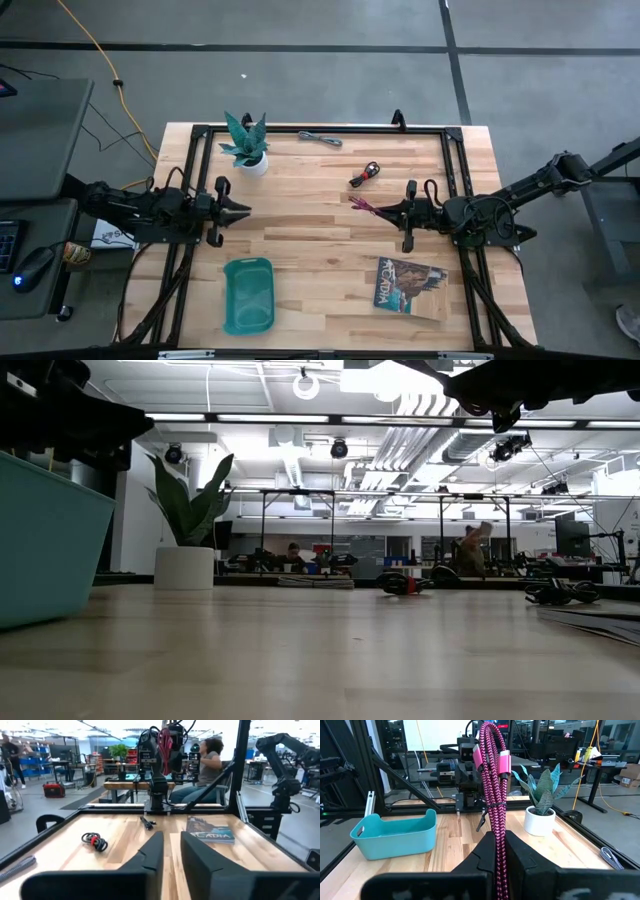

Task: Pick and place USB-C Cables
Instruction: Put the pink USB cable into the green bin

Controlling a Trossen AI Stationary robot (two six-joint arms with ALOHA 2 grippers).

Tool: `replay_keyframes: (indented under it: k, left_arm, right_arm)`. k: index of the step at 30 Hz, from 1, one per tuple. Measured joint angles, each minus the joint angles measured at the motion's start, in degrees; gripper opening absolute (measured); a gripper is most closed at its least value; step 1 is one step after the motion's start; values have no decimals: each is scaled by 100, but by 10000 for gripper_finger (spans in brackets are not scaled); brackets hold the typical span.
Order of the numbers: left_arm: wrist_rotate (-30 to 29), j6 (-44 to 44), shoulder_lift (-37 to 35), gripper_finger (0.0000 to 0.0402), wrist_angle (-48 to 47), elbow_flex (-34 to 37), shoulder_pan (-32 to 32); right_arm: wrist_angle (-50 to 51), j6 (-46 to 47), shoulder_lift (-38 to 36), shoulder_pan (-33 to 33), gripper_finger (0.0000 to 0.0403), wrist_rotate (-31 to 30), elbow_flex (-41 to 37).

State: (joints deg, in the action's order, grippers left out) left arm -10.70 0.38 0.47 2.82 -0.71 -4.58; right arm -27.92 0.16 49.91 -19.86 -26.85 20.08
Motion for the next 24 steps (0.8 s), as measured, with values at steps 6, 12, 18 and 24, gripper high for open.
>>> replay_keyframes:
  k: [6, 12, 18, 24]
  left_arm:
    - [-316, -258, -2, 124, 0, 0, 0]
    - [-476, -325, 0, 191, 2, 0, 0]
    - [-479, -329, -1, 208, 2, 0, 0]
    - [-496, -340, 0, 209, 31, 0, 0]
  right_arm:
    - [1, 0, 0, -2, 5, 0, 0]
    - [0, 2, 0, 1, 5, 2, 0]
    - [0, 2, 0, -1, 5, 2, 0]
    - [0, -7, 0, -1, 5, 2, 0]
